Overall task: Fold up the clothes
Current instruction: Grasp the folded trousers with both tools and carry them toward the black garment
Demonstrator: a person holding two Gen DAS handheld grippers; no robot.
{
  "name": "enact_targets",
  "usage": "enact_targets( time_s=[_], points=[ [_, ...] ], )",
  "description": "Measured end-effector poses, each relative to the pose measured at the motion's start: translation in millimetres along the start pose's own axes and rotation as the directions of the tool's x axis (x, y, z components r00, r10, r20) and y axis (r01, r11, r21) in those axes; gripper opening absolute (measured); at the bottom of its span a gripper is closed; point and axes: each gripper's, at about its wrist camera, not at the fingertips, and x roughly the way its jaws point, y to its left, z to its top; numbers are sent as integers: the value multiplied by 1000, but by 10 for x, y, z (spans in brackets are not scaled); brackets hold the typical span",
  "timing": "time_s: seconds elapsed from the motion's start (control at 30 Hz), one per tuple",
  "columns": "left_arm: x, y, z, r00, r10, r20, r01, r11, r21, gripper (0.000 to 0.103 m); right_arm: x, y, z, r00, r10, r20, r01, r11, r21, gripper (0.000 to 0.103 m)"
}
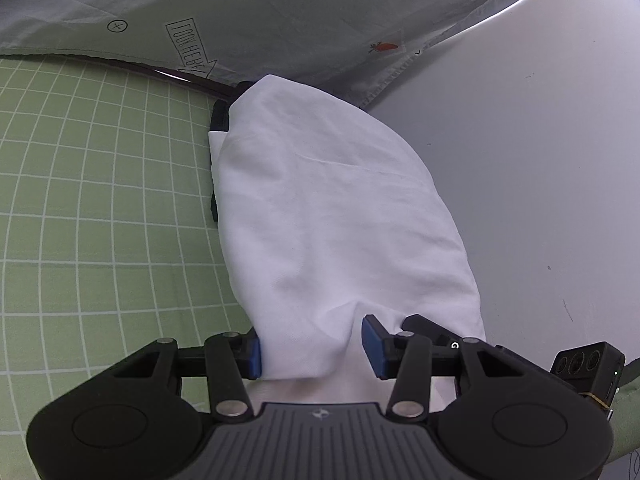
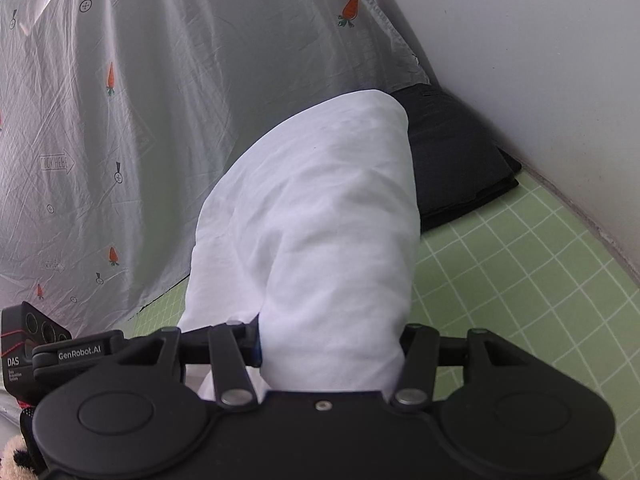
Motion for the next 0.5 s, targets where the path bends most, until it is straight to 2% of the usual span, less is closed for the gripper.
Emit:
enact_targets(
  time_s=[0.13, 0.23, 0.37, 0.4, 0.43, 0.47, 0.5],
  points=[
    [469, -74, 472, 1000, -2, 13, 2, 999, -32, 51, 287, -227, 509, 1000, 22, 11, -21, 998, -62, 51],
    [741, -106, 901, 999, 1, 51, 2, 998, -66, 51, 550, -339, 962, 999, 20, 27, -17, 996, -93, 51],
    [1114, -156, 1504, 995, -11, 94, 11, 1000, 4, 51, 902, -510, 1583, 997, 26, 73, -17, 993, -120, 51],
    [1203, -141, 1600, 995, -11, 98, 8, 1000, 28, 56, 1002, -549, 1707, 996, 14, 89, -2, 991, -133, 51],
    [1319, -118, 1684, 995, -2, 99, -3, 999, 51, 69, 1107, -587, 1829, 995, 0, 105, 15, 989, -146, 56],
    [1435, -68, 1728, 995, 31, 95, -36, 998, 54, 74, 1225, -631, 1911, 993, -20, 116, 39, 986, -160, 60],
    [1547, -8, 1757, 993, 72, 90, -77, 996, 49, 76, 1377, -681, 1971, 992, -57, 117, 77, 982, -174, 69]
  ],
)
